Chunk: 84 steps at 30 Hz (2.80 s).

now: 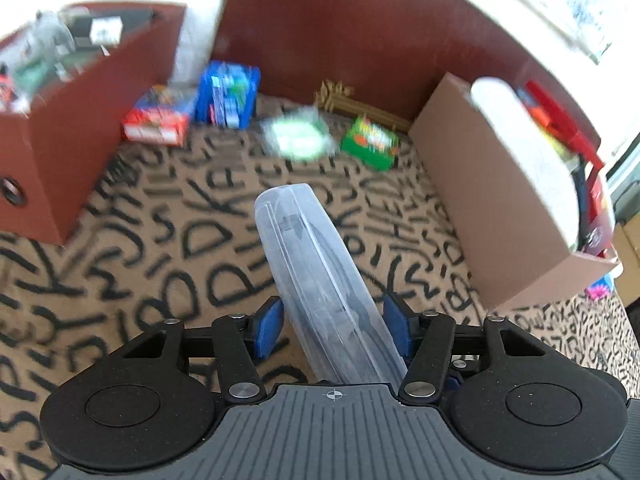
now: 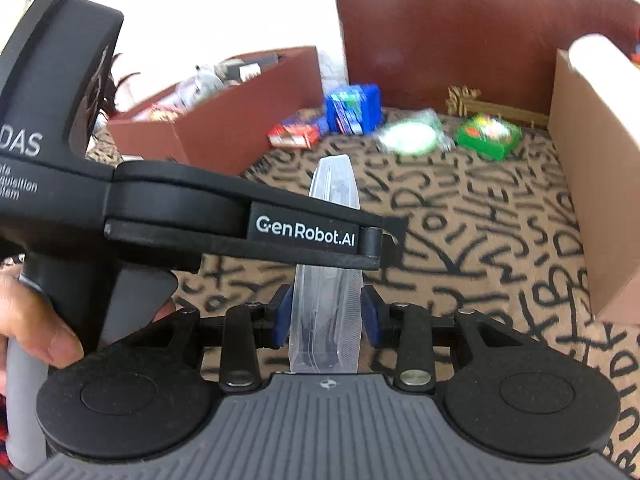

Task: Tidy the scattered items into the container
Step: 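Carry the clear case into the brown shoebox and release it, then move both tools back toward the green items on the rug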

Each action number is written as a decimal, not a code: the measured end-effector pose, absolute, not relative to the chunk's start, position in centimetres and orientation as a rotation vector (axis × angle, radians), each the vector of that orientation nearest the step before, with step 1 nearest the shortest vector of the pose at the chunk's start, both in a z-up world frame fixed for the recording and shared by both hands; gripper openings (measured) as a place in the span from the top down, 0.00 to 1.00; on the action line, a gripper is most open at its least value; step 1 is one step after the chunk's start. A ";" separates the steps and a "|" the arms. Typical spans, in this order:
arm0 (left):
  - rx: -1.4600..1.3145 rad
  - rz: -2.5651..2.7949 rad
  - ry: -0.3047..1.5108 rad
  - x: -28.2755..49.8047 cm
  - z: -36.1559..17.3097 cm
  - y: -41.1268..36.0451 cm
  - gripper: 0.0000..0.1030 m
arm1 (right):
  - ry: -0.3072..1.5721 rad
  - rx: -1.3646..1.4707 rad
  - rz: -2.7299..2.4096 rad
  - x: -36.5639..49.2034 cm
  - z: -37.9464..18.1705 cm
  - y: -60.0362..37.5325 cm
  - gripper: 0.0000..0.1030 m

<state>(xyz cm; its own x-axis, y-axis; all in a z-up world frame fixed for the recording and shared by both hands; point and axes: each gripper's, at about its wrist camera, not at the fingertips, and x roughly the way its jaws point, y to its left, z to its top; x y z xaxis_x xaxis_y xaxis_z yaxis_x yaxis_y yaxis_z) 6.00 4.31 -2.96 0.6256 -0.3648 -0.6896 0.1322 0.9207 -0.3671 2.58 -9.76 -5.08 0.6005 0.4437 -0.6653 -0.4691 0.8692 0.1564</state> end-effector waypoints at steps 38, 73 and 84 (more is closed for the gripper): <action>-0.411 -0.017 0.608 12.9 3.8 29.6 0.46 | 0.563 -0.112 0.824 12.4 1.5 14.2 0.60; -0.156 -0.027 0.614 9.4 4.1 22.0 0.00 | 0.495 -0.127 0.694 10.5 0.8 8.0 0.01; -0.129 -0.056 0.616 7.1 4.2 16.4 0.00 | 0.489 -0.095 0.644 7.8 0.7 2.6 0.00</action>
<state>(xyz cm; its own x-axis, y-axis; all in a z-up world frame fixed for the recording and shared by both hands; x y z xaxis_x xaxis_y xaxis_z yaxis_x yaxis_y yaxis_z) 7.10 16.45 4.21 0.8151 -0.0913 -0.5720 0.0142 0.9903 -0.1379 7.80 2.57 0.67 0.6908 0.5530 -0.4659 -0.5970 0.7997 0.0639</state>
